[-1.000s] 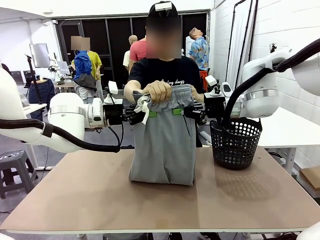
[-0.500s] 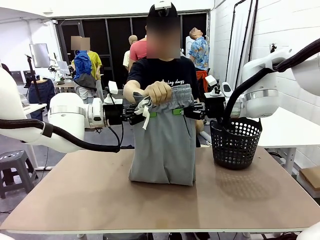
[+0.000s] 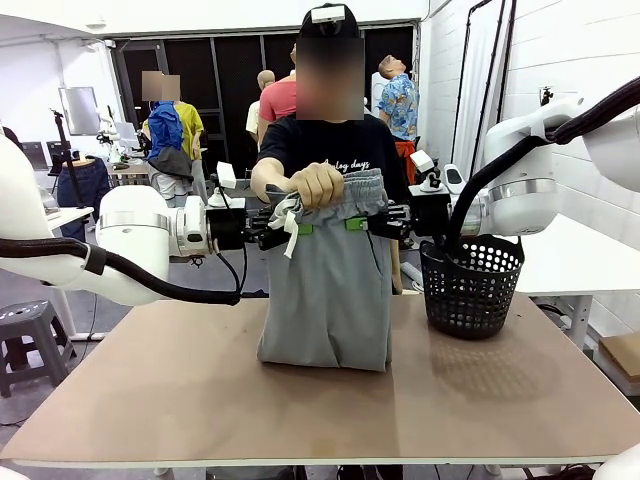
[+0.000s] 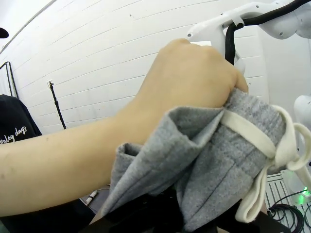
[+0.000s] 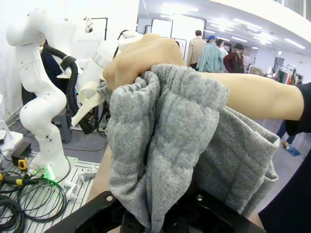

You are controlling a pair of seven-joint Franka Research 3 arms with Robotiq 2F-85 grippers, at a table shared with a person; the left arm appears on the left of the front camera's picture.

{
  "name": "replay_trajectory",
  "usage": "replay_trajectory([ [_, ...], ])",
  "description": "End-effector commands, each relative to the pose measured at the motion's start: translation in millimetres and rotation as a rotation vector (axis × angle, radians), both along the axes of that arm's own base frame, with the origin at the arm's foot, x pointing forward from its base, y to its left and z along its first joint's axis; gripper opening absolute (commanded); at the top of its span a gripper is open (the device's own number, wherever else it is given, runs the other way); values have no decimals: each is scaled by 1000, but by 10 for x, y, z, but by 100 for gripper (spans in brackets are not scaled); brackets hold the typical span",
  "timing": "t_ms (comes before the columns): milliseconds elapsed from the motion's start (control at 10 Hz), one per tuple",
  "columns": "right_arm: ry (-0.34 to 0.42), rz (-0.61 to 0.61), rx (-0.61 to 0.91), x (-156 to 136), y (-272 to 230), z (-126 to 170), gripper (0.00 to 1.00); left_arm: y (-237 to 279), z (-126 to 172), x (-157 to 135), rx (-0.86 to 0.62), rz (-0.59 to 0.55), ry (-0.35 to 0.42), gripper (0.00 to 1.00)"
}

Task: Fold the training pants.
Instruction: Release the ends of the Training pants and then grab the overlapped ends.

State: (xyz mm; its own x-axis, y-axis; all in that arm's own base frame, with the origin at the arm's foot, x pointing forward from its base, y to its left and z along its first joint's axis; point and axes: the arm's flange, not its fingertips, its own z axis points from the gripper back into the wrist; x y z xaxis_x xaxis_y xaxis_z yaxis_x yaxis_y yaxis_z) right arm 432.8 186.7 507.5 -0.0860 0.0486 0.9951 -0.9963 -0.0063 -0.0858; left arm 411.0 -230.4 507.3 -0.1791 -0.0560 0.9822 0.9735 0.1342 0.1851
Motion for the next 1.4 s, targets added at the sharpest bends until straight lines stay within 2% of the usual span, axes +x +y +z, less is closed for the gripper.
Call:
replay_trajectory([
  [0, 20, -25, 17, 10, -4, 36, 51, 27, 34, 26, 7, 21, -6, 47],
  [200, 26, -32, 19, 3, -13, 40, 91, 56, 25, 28, -4, 35, -2, 87],
  [300, 25, -29, 20, 1, -17, 48, 100, 59, 33, 31, -8, 37, 0, 100],
  [1000, 53, -69, 22, -9, -20, 26, 100, 102, 26, -28, -7, 53, 18, 100],
  [1300, 52, -112, 14, -27, -71, -10, 100, 213, -2, -105, 7, 96, 25, 100],
])
